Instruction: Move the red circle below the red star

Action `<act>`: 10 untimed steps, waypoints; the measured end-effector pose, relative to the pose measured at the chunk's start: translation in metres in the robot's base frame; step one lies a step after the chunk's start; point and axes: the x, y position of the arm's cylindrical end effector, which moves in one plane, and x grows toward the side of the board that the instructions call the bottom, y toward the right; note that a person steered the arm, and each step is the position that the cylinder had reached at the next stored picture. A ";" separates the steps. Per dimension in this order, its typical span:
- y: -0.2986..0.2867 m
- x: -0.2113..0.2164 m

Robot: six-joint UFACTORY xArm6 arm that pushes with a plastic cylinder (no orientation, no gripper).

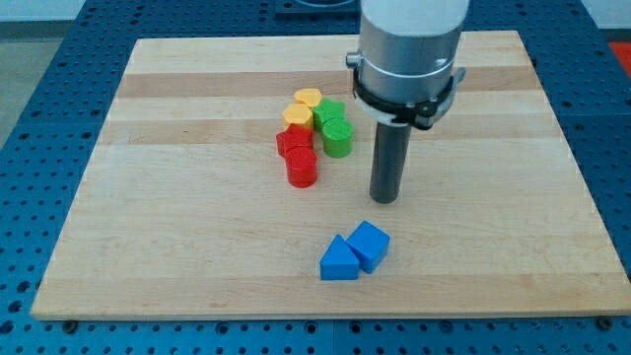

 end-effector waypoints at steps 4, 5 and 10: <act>-0.030 -0.030; -0.046 -0.035; -0.083 -0.037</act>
